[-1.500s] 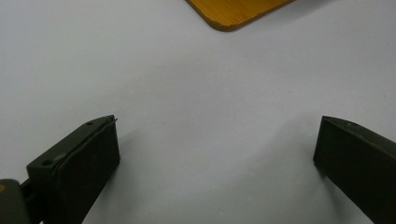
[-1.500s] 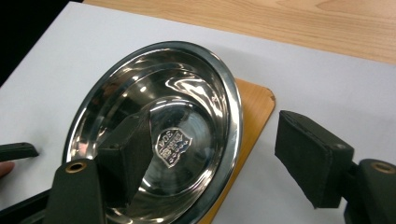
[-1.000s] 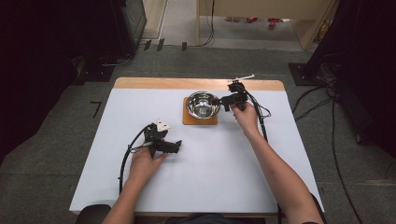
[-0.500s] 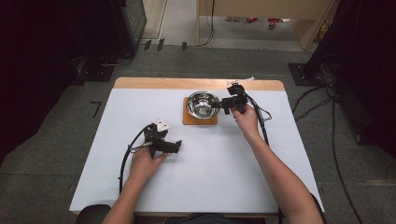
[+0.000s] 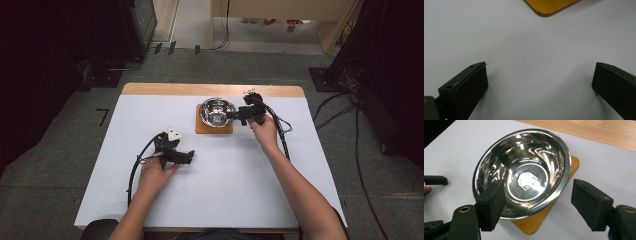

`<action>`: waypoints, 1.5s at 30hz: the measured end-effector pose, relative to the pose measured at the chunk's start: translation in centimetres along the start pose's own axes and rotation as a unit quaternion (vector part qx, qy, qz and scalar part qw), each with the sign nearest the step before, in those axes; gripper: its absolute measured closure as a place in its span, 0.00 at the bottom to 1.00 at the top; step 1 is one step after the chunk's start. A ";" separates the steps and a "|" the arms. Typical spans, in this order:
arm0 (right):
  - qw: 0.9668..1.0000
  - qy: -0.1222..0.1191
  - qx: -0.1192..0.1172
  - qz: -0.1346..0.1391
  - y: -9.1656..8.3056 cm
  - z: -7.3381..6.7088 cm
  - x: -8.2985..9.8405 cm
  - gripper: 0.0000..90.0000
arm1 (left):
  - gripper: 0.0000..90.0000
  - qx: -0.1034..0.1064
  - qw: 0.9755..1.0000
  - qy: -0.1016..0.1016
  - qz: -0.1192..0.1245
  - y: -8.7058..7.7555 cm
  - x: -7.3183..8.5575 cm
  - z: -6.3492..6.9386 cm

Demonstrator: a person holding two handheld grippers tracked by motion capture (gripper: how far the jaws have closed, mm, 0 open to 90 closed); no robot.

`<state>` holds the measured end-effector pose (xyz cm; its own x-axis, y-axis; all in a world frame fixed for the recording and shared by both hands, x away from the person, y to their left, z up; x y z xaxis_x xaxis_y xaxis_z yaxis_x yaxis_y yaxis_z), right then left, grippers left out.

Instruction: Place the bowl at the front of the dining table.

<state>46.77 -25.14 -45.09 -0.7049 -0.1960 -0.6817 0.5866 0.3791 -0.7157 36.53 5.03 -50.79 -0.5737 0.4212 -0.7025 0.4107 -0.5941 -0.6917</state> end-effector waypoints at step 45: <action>0.998 -0.048 -0.012 0.026 -3.4 -3.1 3.5 0.30 | 0.00 0.000 1.000 0.000 0.001 0.0 0.0 0.0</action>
<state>41.03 -24.28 -44.60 -0.6319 -0.2603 -0.7300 0.6104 0.4132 -0.6757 36.53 5.02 -50.80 -0.5734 0.4193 -0.7038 0.4120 -0.5950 -0.6901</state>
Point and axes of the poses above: each handheld gripper's, and its own axes: y roughly forward along the jaws, x roughly out of its underside, z roughly to its right, the point moved 1 cm from there along y, roughly forward along the jaws, and after that the axes turned 14 degrees about x, right-handed, at the moved point
